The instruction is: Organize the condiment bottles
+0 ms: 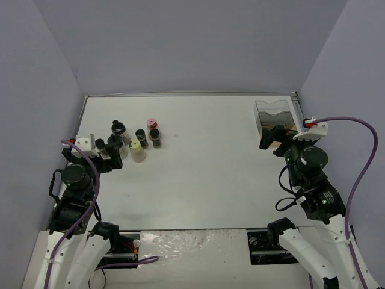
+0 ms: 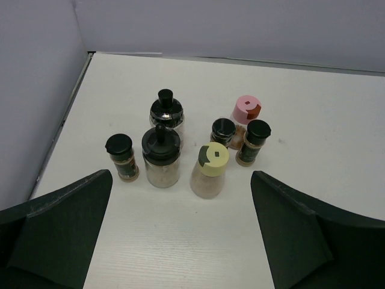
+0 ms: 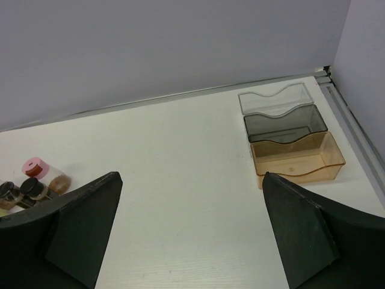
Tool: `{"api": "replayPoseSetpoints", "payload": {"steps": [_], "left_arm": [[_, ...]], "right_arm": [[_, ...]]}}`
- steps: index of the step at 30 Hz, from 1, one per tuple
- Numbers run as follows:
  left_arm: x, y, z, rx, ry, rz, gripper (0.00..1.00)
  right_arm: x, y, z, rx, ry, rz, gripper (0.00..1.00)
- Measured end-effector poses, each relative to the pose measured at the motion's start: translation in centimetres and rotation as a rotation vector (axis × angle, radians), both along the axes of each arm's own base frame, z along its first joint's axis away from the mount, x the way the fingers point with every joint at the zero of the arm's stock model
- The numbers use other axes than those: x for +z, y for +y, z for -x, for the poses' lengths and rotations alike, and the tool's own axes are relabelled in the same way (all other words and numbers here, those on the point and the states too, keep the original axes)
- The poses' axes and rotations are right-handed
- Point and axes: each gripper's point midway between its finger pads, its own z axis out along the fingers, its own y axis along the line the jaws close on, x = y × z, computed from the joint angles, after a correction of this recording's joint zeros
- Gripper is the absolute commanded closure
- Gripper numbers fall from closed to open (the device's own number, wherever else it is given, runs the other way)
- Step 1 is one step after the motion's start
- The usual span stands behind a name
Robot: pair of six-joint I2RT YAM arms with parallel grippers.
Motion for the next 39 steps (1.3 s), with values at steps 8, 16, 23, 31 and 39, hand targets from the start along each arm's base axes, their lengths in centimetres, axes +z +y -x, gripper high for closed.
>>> {"api": "replayPoseSetpoints", "payload": {"steps": [8, 16, 23, 31, 39], "left_arm": [[-0.7, 0.1, -0.5, 0.013, 0.031, -0.001, 0.03], [-3.0, -0.5, -1.6, -0.005, 0.143, -0.013, 0.03], [-4.0, -2.3, -2.9, -0.059, 0.242, 0.048, 0.03], [-5.2, -4.3, -6.9, -0.034, 0.401, 0.158, 0.12], [-11.1, -5.9, -8.9, 0.045, 0.634, 0.208, 0.12]], "right_arm": [[-1.3, 1.2, -0.7, 0.045, 0.045, -0.007, 0.00], [-6.1, 6.2, -4.2, 0.238, 0.214, 0.016, 0.00], [-9.0, 8.6, -5.0, 0.328, 0.308, 0.026, 0.00], [-8.1, 8.4, -4.3, 0.331, 0.267, 0.017, 0.00], [-7.3, 8.2, -3.3, 0.344, 0.230, 0.005, 0.00]]}}
